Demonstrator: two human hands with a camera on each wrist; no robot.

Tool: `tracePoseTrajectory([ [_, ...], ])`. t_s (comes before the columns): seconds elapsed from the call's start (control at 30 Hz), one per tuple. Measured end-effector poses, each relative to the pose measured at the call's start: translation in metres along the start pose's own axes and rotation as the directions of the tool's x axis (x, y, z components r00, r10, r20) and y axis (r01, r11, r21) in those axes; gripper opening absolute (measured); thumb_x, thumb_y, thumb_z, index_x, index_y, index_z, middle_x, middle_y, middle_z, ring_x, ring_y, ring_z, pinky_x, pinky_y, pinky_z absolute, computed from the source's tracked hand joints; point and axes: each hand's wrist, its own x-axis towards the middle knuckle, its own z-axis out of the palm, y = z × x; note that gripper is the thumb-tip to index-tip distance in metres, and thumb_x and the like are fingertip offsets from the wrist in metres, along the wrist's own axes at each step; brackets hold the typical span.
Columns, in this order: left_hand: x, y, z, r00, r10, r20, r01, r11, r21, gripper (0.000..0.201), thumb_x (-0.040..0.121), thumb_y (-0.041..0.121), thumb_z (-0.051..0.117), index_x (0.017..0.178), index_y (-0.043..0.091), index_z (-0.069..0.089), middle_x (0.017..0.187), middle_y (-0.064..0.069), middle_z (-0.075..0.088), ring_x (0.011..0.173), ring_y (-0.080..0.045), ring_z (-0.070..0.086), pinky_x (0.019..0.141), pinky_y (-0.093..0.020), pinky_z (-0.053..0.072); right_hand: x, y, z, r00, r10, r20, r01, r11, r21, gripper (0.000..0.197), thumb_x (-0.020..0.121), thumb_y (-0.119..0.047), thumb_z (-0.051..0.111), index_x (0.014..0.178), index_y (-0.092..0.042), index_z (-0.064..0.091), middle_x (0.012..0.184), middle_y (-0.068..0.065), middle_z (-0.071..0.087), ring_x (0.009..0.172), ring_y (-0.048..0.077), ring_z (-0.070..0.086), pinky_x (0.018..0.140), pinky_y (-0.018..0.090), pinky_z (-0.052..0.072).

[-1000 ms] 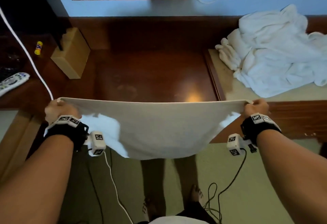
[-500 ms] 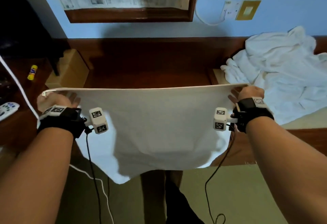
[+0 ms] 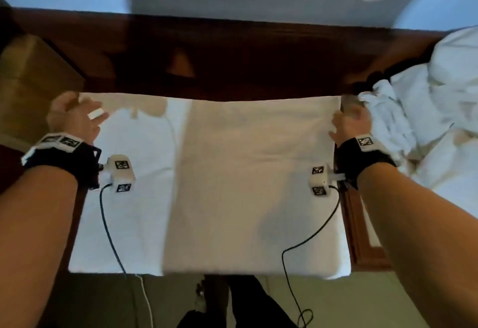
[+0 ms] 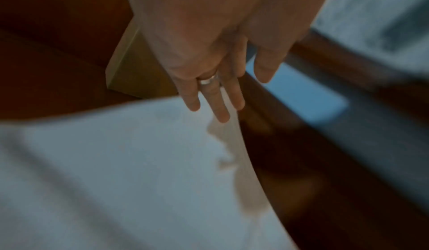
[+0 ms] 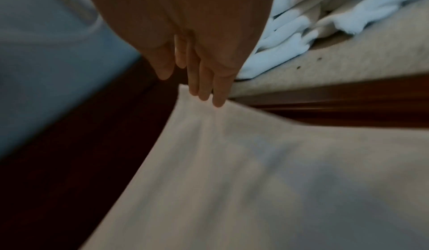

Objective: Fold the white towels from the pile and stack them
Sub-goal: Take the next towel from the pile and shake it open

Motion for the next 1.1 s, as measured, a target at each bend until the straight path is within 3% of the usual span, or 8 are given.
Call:
tracePoseTrajectory([
  [0.07, -0.016, -0.036, 0.002, 0.996, 0.012, 0.093, -0.054, 0.883, 0.467, 0.062, 0.082, 0.04, 0.071, 0.14, 0.026, 0.052, 0.136, -0.01, 0.061, 0.118, -0.031, 0.062, 0.098, -0.044, 0.046, -0.025, 0.041, 0.009, 0.99, -0.07, 0.12, 0.105, 0.942, -0.319, 0.049, 0.092, -0.024, 0.061, 0.14, -0.017, 0.048, 0.116, 0.008, 0.062, 0.106, 0.027, 0.061, 0.096, 0.039, 0.048],
  [0.13, -0.042, -0.092, -0.006, 0.964, -0.116, 0.24, -0.135, 0.563, 0.815, 0.069, 0.091, 0.046, 0.068, 0.151, 0.03, 0.039, 0.154, -0.01, 0.042, 0.139, -0.033, 0.042, 0.112, -0.047, 0.036, -0.064, 0.096, 0.014, 0.937, -0.041, 0.348, 0.257, 0.755, -0.603, 0.055, 0.096, -0.032, 0.058, 0.147, -0.02, 0.04, 0.142, 0.014, 0.051, 0.13, 0.03, 0.049, 0.107, 0.042, 0.041],
  [0.2, -0.071, -0.135, -0.022, 0.916, -0.284, 0.282, -0.242, 0.168, 0.956, 0.082, 0.09, 0.067, 0.053, 0.157, 0.045, 0.009, 0.168, 0.001, 0.004, 0.153, -0.03, 0.011, 0.118, -0.056, 0.022, -0.103, 0.136, 0.008, 0.858, 0.062, 0.511, 0.427, 0.467, -0.774, 0.068, 0.099, -0.047, 0.044, 0.157, -0.028, 0.015, 0.165, 0.01, 0.007, 0.151, 0.03, 0.011, 0.12, 0.051, 0.019],
  [0.27, -0.089, -0.161, -0.037, 0.899, -0.344, 0.272, -0.285, 0.013, 0.959, 0.088, 0.084, 0.082, 0.038, 0.147, 0.058, -0.019, 0.161, 0.01, -0.03, 0.153, -0.028, -0.012, 0.117, -0.066, 0.012, -0.127, 0.161, 0.001, 0.842, 0.115, 0.527, 0.468, 0.33, -0.82, 0.071, 0.099, -0.06, 0.026, 0.153, -0.039, -0.016, 0.16, 0.0, -0.03, 0.149, 0.029, -0.021, 0.119, 0.057, 0.0],
  [0.43, -0.061, -0.153, -0.028, 0.903, -0.326, 0.281, -0.311, -0.043, 0.949, 0.087, 0.077, 0.089, 0.03, 0.132, 0.067, -0.033, 0.157, 0.013, -0.038, 0.152, -0.032, -0.018, 0.111, -0.074, 0.011, -0.105, 0.154, 0.009, 0.828, 0.124, 0.547, 0.509, 0.243, -0.825, 0.073, 0.091, -0.072, 0.008, 0.148, -0.042, -0.027, 0.156, -0.002, -0.039, 0.145, 0.032, -0.03, 0.117, 0.064, -0.006],
  [0.63, 0.01, -0.124, 0.013, 0.906, -0.235, 0.352, -0.363, -0.003, 0.932, 0.09, 0.087, 0.073, 0.05, 0.153, 0.052, -0.008, 0.165, 0.012, -0.02, 0.153, -0.029, -0.01, 0.113, -0.073, 0.013, -0.036, 0.11, 0.059, 0.834, 0.1, 0.542, 0.514, 0.217, -0.83, 0.074, 0.096, -0.067, 0.024, 0.155, -0.037, -0.01, 0.162, 0.001, -0.025, 0.149, 0.033, -0.02, 0.117, 0.064, -0.002],
  [0.93, -0.107, -0.174, -0.052, 0.905, -0.281, 0.32, -0.328, 0.02, 0.944, 0.079, 0.082, 0.085, 0.017, 0.146, 0.059, -0.021, 0.159, 0.011, -0.035, 0.151, -0.029, -0.023, 0.113, -0.074, -0.001, -0.142, 0.149, 0.009, 0.822, 0.221, 0.525, 0.472, 0.253, -0.845, 0.071, 0.095, -0.069, 0.011, 0.151, -0.04, -0.023, 0.156, -0.003, -0.039, 0.146, 0.032, -0.028, 0.118, 0.065, 0.003],
  [1.1, -0.083, -0.168, -0.051, 0.912, -0.298, 0.283, -0.299, -0.007, 0.954, 0.084, 0.075, 0.092, 0.021, 0.142, 0.065, -0.023, 0.158, 0.013, -0.037, 0.151, -0.035, -0.02, 0.112, -0.076, 0.005, -0.118, 0.144, 0.012, 0.808, 0.231, 0.542, 0.493, 0.237, -0.837, 0.072, 0.09, -0.074, 0.01, 0.148, -0.048, -0.023, 0.155, -0.009, -0.04, 0.146, 0.031, -0.029, 0.115, 0.069, 0.002],
])
